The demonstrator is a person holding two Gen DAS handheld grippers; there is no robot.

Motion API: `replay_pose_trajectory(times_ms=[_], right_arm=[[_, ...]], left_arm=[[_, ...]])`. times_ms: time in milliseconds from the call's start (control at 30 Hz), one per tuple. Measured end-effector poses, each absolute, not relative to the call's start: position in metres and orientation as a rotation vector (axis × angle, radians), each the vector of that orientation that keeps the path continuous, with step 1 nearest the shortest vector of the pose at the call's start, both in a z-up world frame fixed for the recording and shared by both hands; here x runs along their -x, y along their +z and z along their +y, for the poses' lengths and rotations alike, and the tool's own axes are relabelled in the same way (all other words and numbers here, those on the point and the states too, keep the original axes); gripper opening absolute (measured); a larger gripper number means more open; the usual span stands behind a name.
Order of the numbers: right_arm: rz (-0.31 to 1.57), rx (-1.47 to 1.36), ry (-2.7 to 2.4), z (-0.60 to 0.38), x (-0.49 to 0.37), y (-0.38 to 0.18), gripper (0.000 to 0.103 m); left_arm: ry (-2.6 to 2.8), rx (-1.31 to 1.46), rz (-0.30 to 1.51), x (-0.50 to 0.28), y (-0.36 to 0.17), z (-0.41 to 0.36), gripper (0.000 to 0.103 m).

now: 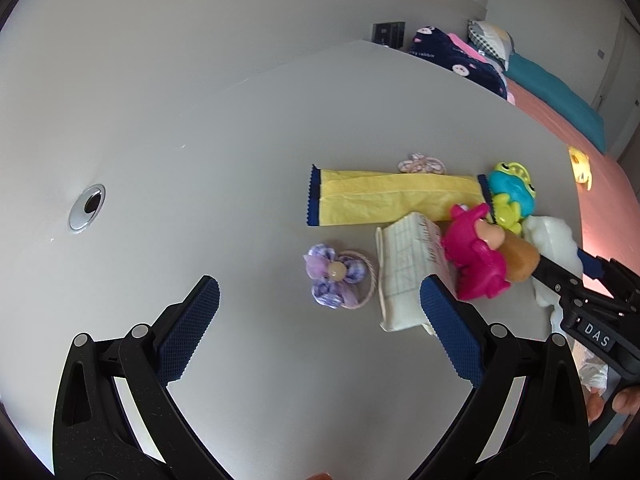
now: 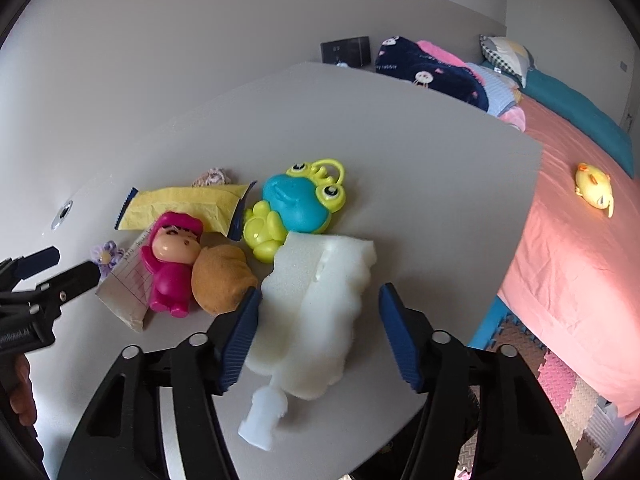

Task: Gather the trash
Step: 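Grasp the white foam block with the right tool while the left tool grasps the purple flower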

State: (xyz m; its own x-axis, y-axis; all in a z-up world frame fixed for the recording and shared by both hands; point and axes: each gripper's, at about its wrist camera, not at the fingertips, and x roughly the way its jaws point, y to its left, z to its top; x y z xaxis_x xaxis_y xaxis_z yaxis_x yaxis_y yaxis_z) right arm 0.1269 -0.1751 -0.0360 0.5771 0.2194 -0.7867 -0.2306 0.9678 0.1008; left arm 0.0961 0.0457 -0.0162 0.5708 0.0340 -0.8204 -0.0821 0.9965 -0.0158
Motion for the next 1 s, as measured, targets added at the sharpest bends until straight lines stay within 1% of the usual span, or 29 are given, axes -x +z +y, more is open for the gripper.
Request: replay_pose_trajectory(times_ms=[133, 233, 367, 500, 600, 667, 700, 733, 767, 833, 900, 1000], right_arm=[[0.902, 0.047, 0.262, -0.169, -0.127, -0.037, 0.056], [0.895, 0.056, 0.261, -0.168, -0.127, -0.038, 0.056], [0.889, 0.07, 0.259, -0.167, -0.126, -0.039, 0.056], [0.887, 0.073, 0.258, -0.166, -0.126, -0.039, 0.056], [0.887, 0.072, 0.262, -0.165, -0.125, -0.039, 0.053], [0.888, 0.067, 0.267, -0.165, -0.125, -0.038, 0.051], [0.889, 0.064, 0.269, -0.165, -0.125, -0.038, 0.049], [0.89, 0.061, 0.271, -0.166, -0.125, -0.037, 0.048], [0.891, 0.058, 0.272, -0.165, -0.123, -0.037, 0.046], [0.896, 0.049, 0.28, -0.166, -0.121, -0.036, 0.044], [0.9, 0.043, 0.283, -0.167, -0.12, -0.035, 0.041], [0.899, 0.038, 0.284, -0.169, -0.118, -0.033, 0.039]], left_arm=[[0.092, 0.075, 0.972, -0.103, -0.026, 0.053, 0.096], [0.103, 0.068, 0.969, -0.108, -0.031, 0.053, 0.088], [0.108, 0.068, 0.977, -0.113, -0.039, 0.055, 0.081], [0.107, 0.078, 0.983, -0.112, -0.042, 0.058, 0.08], [0.112, 0.076, 0.989, -0.111, -0.042, 0.057, 0.079], [0.106, 0.062, 0.988, -0.11, -0.042, 0.055, 0.075], [0.099, 0.06, 0.986, -0.11, -0.041, 0.054, 0.07], [0.09, 0.06, 0.983, -0.109, -0.04, 0.053, 0.062], [0.08, 0.06, 0.98, -0.107, -0.039, 0.053, 0.058], [0.066, 0.067, 0.976, -0.105, -0.038, 0.053, 0.042], [0.057, 0.083, 0.972, -0.104, -0.037, 0.054, 0.032], [0.058, 0.11, 0.968, -0.103, -0.036, 0.057, 0.02]])
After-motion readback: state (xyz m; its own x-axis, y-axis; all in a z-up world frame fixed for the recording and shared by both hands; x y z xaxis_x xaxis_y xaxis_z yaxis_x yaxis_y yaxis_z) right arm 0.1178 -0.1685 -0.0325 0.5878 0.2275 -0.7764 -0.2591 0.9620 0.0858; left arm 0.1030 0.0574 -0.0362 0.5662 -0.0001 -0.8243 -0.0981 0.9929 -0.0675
